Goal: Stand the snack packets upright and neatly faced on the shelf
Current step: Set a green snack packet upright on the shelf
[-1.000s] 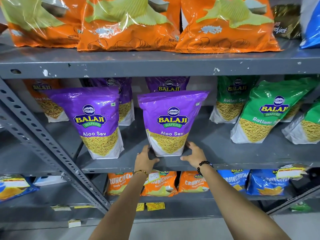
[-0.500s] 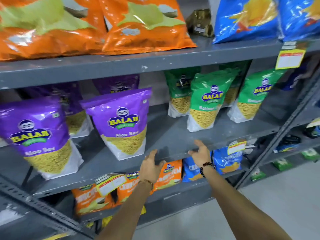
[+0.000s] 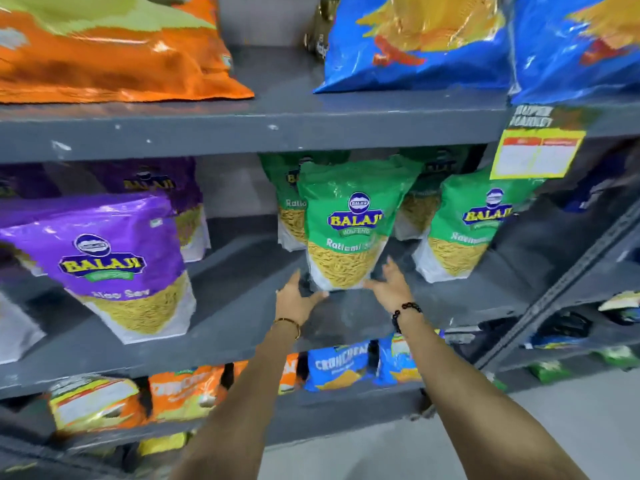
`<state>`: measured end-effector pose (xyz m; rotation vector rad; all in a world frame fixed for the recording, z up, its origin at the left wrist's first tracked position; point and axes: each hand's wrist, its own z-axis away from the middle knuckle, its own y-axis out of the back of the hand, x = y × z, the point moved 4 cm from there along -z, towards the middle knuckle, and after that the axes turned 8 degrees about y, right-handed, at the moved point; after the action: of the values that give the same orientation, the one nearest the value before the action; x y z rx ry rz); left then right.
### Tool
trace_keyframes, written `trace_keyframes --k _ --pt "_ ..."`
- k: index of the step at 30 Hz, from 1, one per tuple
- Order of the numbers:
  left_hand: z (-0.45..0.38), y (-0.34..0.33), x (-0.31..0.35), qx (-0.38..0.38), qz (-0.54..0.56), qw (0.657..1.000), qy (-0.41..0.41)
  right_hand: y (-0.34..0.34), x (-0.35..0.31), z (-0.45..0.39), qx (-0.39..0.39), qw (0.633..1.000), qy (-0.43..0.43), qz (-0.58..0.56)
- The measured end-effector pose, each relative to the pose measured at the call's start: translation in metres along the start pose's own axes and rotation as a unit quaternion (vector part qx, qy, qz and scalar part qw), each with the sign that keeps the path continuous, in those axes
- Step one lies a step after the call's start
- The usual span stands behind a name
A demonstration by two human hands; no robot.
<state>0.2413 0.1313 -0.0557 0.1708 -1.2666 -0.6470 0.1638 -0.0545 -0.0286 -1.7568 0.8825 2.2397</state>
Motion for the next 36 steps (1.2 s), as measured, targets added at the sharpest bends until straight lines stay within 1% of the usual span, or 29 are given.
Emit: trace_keyframes --k 2,3,6,8,13,19,29,36 --pt "-0.012 -0.008 0.001 -0.007 -0.012 1.0 -0.001 -0.001 -0.001 -0.012 -0.048 0.998 -0.004 -0.045" --pt "-0.019 -0.012 -0.001 -0.01 -0.007 1.0 0.0 -0.002 -0.001 -0.016 -0.064 0.997 0.002 -0.05" --pt "-0.037 -0.022 -0.012 -0.017 0.026 1.0 -0.001 -0.005 0.025 -0.042 -0.103 0.992 0.027 -0.069" --pt "-0.044 -0.025 -0.016 -0.02 0.043 0.999 -0.014 -0.005 0.025 -0.042 -0.113 0.99 0.041 -0.068" --pt "-0.023 -0.007 -0.007 0.01 0.048 0.999 -0.013 -0.012 -0.002 -0.017 -0.116 0.988 0.074 -0.069" --pt "-0.006 0.017 -0.028 0.041 0.049 0.998 0.006 -0.035 -0.005 0.0 -0.143 0.982 0.107 -0.062" --pt "0.031 0.027 -0.03 0.023 0.033 0.999 -0.007 -0.035 0.001 0.03 -0.128 0.983 0.118 -0.056" --pt "0.036 0.024 -0.025 0.001 0.031 0.999 -0.008 -0.03 0.004 0.036 -0.121 0.983 0.127 -0.058"
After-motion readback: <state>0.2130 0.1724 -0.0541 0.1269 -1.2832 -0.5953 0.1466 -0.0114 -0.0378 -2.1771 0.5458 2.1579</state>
